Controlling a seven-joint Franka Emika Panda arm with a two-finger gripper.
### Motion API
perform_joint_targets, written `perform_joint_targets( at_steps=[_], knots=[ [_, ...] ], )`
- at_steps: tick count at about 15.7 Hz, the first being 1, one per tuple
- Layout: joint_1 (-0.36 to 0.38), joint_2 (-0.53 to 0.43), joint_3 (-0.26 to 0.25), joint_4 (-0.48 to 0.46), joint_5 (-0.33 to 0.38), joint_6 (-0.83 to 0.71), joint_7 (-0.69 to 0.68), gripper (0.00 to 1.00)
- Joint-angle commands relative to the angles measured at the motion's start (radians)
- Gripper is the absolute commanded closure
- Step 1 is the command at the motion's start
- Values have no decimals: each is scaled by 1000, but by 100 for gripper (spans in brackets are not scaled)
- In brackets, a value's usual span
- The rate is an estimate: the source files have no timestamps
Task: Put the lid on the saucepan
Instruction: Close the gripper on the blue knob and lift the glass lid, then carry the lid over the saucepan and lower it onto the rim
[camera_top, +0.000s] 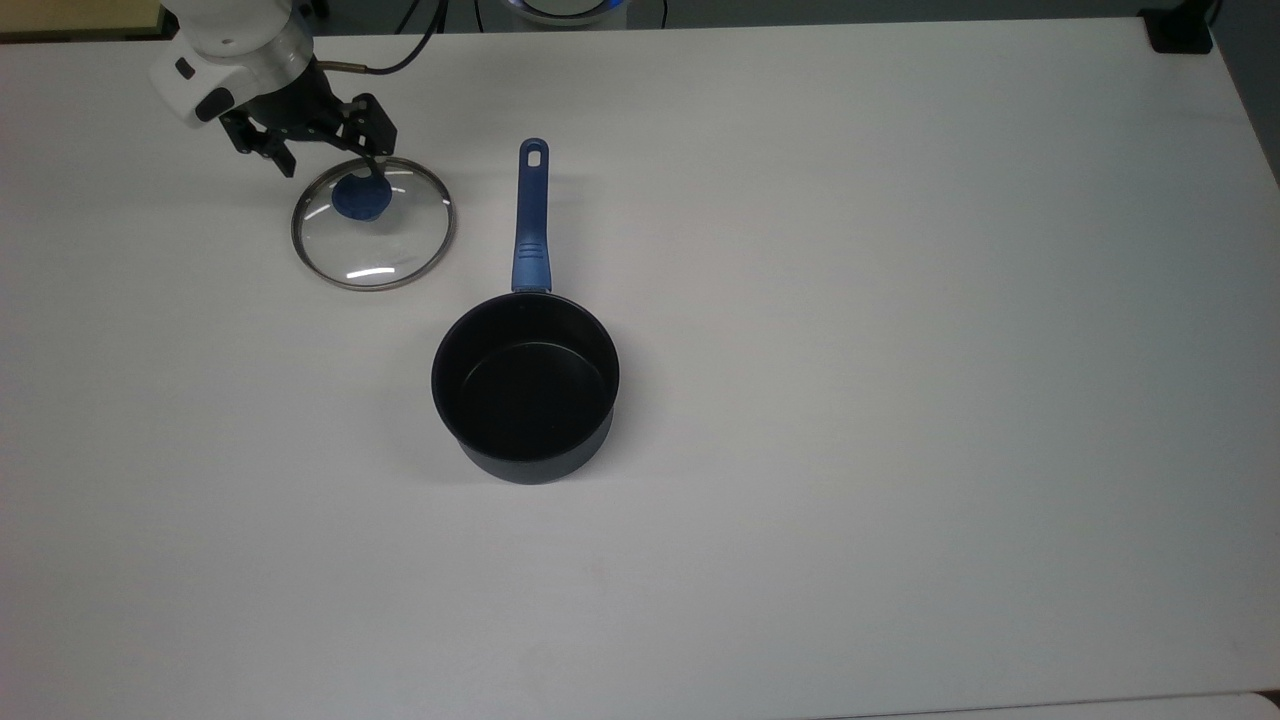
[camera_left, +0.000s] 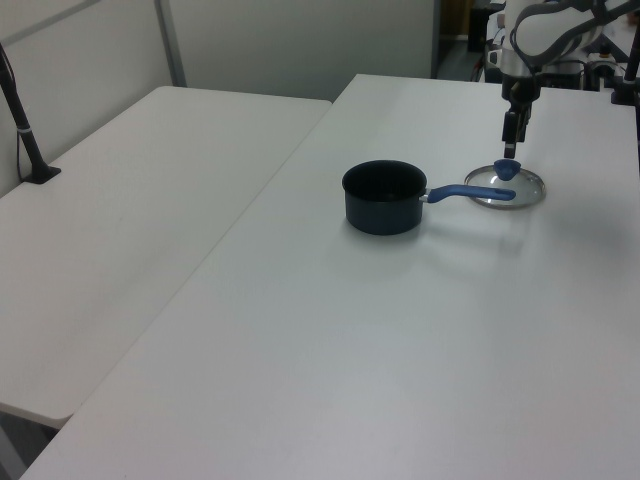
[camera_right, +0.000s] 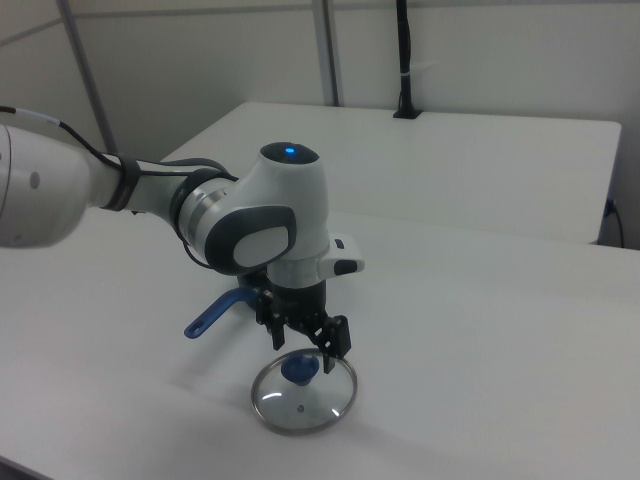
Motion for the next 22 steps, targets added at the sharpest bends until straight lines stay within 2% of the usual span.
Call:
perform_joint_targets(
  at_steps=[1,9,10,11,13,14,16,18,22],
  knots=[
    [28,15,-13,-3,35,18,13,0],
    [61,92,-7,-11,30,106,14,2],
    [66,94,-5,-11,30,103,14,7],
    [66,91,-5,-10,30,97,16,17],
    [61,79,-2,4,38,33,43,44],
    [61,71,-2,30,38,-33,65,52],
    [63,36,-1,61,36,-162,77,56],
    [61,6,-1,90,36,-224,77,59],
    [58,12,-1,254,36,-337,83,59]
  ],
)
